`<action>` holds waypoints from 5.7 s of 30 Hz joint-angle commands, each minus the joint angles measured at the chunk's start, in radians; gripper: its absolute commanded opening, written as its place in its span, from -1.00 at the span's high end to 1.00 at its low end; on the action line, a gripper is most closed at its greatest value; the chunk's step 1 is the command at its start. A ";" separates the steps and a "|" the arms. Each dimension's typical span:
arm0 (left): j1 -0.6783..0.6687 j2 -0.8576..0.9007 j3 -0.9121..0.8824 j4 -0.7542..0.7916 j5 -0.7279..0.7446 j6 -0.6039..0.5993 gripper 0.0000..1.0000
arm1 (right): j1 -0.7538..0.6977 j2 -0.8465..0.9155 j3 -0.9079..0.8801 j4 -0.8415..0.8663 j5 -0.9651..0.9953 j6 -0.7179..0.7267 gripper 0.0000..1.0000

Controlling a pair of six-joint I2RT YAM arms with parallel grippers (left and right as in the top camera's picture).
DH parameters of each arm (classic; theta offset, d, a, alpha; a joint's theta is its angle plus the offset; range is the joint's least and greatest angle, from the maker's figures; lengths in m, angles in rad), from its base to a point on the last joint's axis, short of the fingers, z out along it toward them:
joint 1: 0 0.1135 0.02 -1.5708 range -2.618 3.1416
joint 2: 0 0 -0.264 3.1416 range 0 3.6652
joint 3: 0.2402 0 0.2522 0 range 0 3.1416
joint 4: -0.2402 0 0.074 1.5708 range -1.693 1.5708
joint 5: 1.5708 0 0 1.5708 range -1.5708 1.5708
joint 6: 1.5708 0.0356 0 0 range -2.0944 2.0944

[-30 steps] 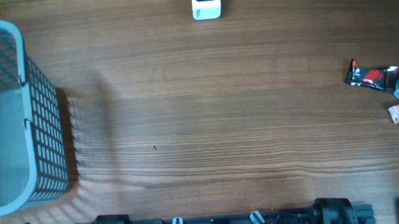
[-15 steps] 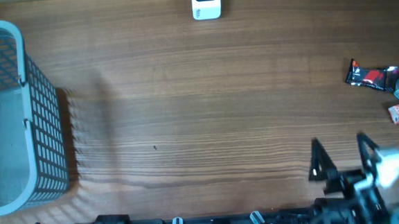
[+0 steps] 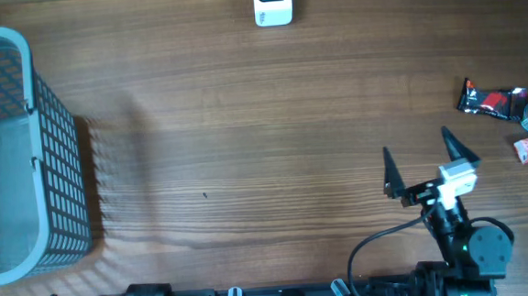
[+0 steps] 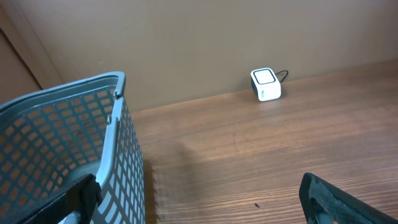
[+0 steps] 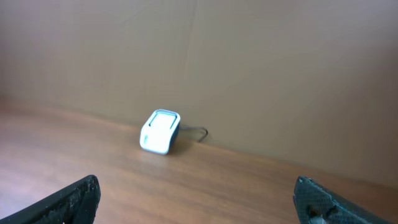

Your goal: Scan the item barcode

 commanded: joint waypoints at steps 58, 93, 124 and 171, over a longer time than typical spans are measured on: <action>-0.005 -0.007 0.003 -0.154 0.031 -0.013 -1.00 | 0.000 -0.016 -0.085 -0.059 0.035 -0.038 -1.00; -0.005 -0.007 -0.014 0.048 0.104 0.018 -1.00 | 0.000 -0.025 -0.089 -0.047 0.034 -0.039 -1.00; 0.017 -0.008 -1.222 1.337 0.246 0.017 -1.00 | 0.000 -0.025 -0.089 -0.047 0.034 -0.039 -1.00; 0.023 -0.005 -1.222 1.280 0.176 -0.100 -1.00 | -0.003 -0.026 -0.103 -0.041 0.244 0.316 -1.00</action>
